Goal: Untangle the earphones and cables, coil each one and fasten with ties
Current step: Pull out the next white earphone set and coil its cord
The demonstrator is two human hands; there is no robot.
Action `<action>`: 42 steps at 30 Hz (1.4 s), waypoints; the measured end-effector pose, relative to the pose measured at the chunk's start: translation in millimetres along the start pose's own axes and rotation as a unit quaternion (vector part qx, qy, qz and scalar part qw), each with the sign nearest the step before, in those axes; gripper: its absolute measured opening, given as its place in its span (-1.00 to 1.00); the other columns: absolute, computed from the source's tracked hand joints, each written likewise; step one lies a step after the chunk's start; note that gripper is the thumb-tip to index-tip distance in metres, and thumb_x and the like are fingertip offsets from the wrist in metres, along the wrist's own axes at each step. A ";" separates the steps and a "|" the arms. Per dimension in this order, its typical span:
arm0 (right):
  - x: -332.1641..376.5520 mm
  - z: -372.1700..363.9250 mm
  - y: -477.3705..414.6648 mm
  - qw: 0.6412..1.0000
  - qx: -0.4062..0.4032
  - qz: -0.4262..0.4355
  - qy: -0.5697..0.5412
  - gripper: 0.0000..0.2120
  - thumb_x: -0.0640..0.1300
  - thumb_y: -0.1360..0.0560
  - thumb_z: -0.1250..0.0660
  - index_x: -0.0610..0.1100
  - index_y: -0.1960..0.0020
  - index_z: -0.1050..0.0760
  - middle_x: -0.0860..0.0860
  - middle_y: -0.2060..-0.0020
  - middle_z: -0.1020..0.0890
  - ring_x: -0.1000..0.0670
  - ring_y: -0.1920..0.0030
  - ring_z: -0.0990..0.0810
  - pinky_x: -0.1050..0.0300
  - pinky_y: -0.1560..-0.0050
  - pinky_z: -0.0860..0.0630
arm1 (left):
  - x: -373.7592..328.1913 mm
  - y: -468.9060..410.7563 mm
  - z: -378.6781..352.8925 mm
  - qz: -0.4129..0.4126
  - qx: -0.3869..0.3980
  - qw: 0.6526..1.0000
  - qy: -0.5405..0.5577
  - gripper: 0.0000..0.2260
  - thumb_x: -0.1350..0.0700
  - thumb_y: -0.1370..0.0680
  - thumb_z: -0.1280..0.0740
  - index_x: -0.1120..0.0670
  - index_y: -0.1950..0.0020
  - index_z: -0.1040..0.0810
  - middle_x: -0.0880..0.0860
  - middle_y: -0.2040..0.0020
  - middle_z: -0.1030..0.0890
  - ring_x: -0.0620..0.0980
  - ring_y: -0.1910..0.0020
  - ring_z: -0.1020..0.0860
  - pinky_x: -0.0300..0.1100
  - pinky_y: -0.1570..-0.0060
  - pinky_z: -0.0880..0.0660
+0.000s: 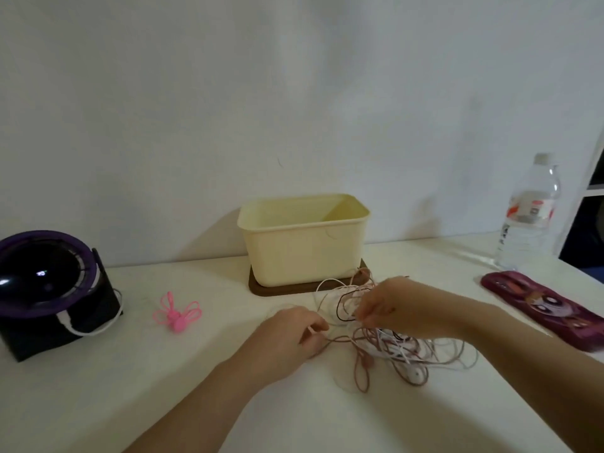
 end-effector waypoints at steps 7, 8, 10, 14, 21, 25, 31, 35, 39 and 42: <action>-37.7 28.5 34.2 0.989 -0.123 -0.053 -0.067 -0.84 -0.19 -0.49 -0.34 0.06 0.13 -0.62 0.19 0.23 -0.64 0.14 0.18 -0.62 0.37 0.15 -0.49 | -14.7 6.1 -12.4 -0.017 -0.015 0.998 -0.059 -0.82 0.05 -0.56 -0.28 -0.04 -0.13 -0.58 -0.09 -0.11 -0.51 -0.13 -0.14 -0.44 -0.17 -0.16 -0.38; -43.5 29.0 38.3 0.990 -0.113 -0.062 -0.058 -0.85 -0.19 -0.48 -0.34 0.05 0.14 -0.61 0.18 0.25 -0.65 0.16 0.20 -0.62 0.40 0.19 -0.47 | -16.1 6.6 -10.9 -0.019 -0.029 0.997 -0.067 -0.82 0.06 -0.56 -0.28 -0.05 -0.14 -0.57 -0.11 -0.12 -0.50 -0.13 -0.14 -0.42 -0.19 -0.17 -0.36; -52.7 21.7 45.5 0.994 -0.074 -0.080 -0.030 -0.87 -0.18 -0.49 -0.34 0.00 0.10 -0.64 0.15 0.23 -0.66 0.19 0.21 -0.61 0.46 0.22 -0.45 | -21.8 8.5 -6.6 -0.022 -0.064 0.995 -0.077 -0.83 0.07 -0.56 -0.28 -0.08 -0.13 -0.56 -0.15 -0.12 -0.50 -0.14 -0.14 -0.41 -0.24 -0.14 -0.34; -63.8 5.5 49.7 0.993 -0.070 -0.089 0.015 -0.84 -0.17 -0.49 -0.32 -0.05 -0.02 -0.64 0.12 0.08 -0.66 0.18 0.17 -0.53 0.57 0.23 -0.35 | -45.5 6.6 -2.2 -0.051 -0.104 0.992 -0.058 -0.84 0.11 -0.56 -0.27 -0.08 -0.08 -0.56 -0.16 -0.08 -0.51 -0.16 -0.12 -0.43 -0.21 -0.13 -0.36; -75.0 -11.3 34.1 0.987 -0.102 -0.117 -0.045 -0.85 -0.17 -0.51 -0.24 -0.07 0.09 -0.60 0.06 0.21 -0.59 0.05 0.17 -0.54 0.37 0.24 -0.42 | -81.0 -5.0 -14.0 -0.097 -0.074 0.991 -0.051 -0.81 0.11 -0.57 -0.24 -0.06 -0.12 -0.58 -0.16 -0.12 -0.53 -0.16 -0.11 -0.45 -0.17 -0.10 -0.40; -67.3 13.0 36.5 0.957 -0.114 -0.074 -0.256 -0.80 -0.07 -0.54 -0.31 -0.16 0.13 -0.62 -0.11 0.27 -0.66 0.04 0.29 -0.53 0.14 0.15 -0.50 | -98.6 -14.6 2.9 -0.114 -0.103 0.988 -0.012 -0.69 0.12 -0.57 -0.24 -0.12 -0.30 -0.44 -0.21 -0.23 -0.39 -0.25 -0.21 -0.33 -0.39 -0.17 -0.27; -36.8 69.3 26.6 0.933 -0.103 -0.006 -0.345 -0.80 -0.14 -0.58 -0.24 -0.18 0.14 -0.57 0.02 0.41 -0.50 0.07 0.43 -0.42 0.12 0.26 -0.43 | -124.4 -47.7 43.8 -0.079 -0.122 0.987 0.067 -0.71 0.06 -0.57 -0.28 -0.12 -0.29 -0.45 -0.19 -0.16 -0.49 -0.28 -0.12 -0.44 -0.48 -0.04 -0.31; -22.7 98.6 18.2 0.903 -0.092 0.005 -0.420 -0.74 -0.07 -0.61 -0.18 -0.19 0.10 -0.56 0.05 0.42 -0.49 0.10 0.48 -0.30 0.26 0.38 -0.33 | -128.2 -64.0 80.0 -0.050 -0.144 0.983 0.100 -0.85 0.10 -0.59 -0.25 -0.04 -0.06 -0.60 -0.07 0.17 -0.63 -0.18 0.30 -0.57 -0.43 0.35 -0.42; -21.3 120.9 13.7 0.914 -0.141 -0.010 -0.380 -0.73 -0.04 -0.57 -0.26 -0.23 0.09 -0.61 0.05 0.40 -0.56 0.10 0.47 -0.38 0.25 0.34 -0.40 | -129.1 -68.8 108.9 -0.068 -0.146 0.984 0.075 -0.79 0.13 -0.62 -0.17 0.01 0.01 -0.61 -0.05 0.19 -0.63 -0.24 0.39 -0.50 -0.45 0.39 -0.40; -27.3 128.8 9.5 0.887 -0.177 -0.023 -0.427 -0.75 -0.11 -0.59 -0.23 -0.26 0.11 -0.58 -0.06 0.34 -0.63 0.03 0.39 -0.57 0.20 0.25 -0.57 | -117.5 -68.7 136.6 -0.044 -0.178 0.972 0.145 -0.75 0.18 -0.63 -0.13 -0.03 0.02 -0.59 -0.08 0.23 -0.61 -0.25 0.40 -0.51 -0.36 0.27 -0.47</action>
Point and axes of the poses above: each hand's wrist, its own y-axis away from the middle knuckle, its own z-axis out of the back of the hand, x = y × z, the point moved 7 cm from there along -y, towards the middle knuckle
